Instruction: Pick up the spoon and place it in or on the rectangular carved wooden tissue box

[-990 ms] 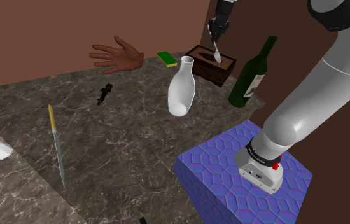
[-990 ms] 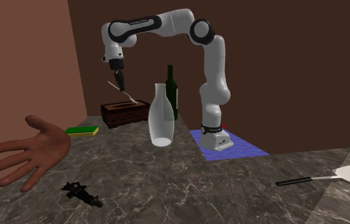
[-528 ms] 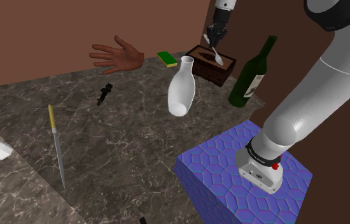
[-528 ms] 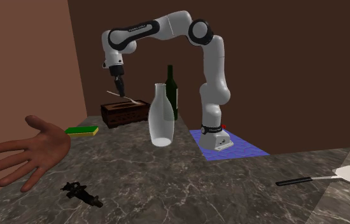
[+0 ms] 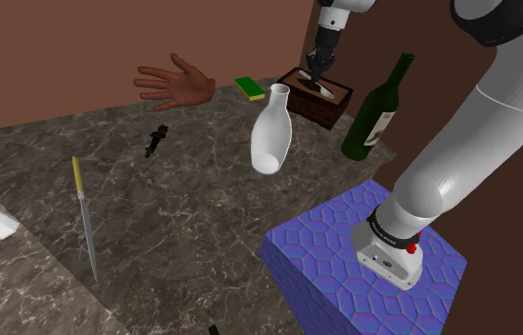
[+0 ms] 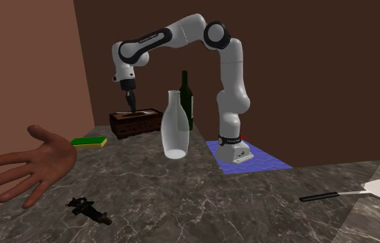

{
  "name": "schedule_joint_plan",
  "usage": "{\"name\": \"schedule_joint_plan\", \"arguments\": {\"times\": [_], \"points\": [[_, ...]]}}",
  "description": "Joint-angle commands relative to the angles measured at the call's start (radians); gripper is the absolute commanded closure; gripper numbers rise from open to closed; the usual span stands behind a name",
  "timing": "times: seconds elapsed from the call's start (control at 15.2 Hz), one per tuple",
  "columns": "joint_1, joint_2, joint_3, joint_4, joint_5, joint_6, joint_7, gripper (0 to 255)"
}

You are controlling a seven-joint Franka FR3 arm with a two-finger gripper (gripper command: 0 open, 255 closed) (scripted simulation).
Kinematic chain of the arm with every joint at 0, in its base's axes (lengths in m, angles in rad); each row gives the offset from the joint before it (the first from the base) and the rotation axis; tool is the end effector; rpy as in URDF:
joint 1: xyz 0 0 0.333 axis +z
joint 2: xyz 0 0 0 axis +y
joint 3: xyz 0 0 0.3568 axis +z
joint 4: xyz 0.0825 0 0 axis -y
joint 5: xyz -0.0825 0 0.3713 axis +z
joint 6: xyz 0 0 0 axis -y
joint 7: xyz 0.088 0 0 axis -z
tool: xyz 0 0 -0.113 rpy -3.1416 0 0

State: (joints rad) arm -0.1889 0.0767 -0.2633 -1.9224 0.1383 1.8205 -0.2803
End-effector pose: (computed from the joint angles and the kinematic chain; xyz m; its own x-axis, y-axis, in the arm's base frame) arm 0.4997 -0.2256 0.4784 0.9687 -0.2046 -0.1403 -0.2251 -0.9626 -0.1505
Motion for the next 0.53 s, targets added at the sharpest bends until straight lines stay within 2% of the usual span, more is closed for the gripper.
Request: {"name": "schedule_joint_plan", "arguments": {"times": [0.0, 0.33, 0.4, 0.46], "points": [[-0.001, 0.006, 0.000, -0.001, 0.001, 0.006, -0.002, 255], [-0.001, 0.006, 0.000, -0.001, 0.001, 0.006, -0.002, 255], [-0.001, 0.006, 0.000, -0.001, 0.001, 0.006, -0.002, 0], [-0.001, 0.006, 0.000, -0.001, 0.001, 0.005, -0.001, 0]]}}
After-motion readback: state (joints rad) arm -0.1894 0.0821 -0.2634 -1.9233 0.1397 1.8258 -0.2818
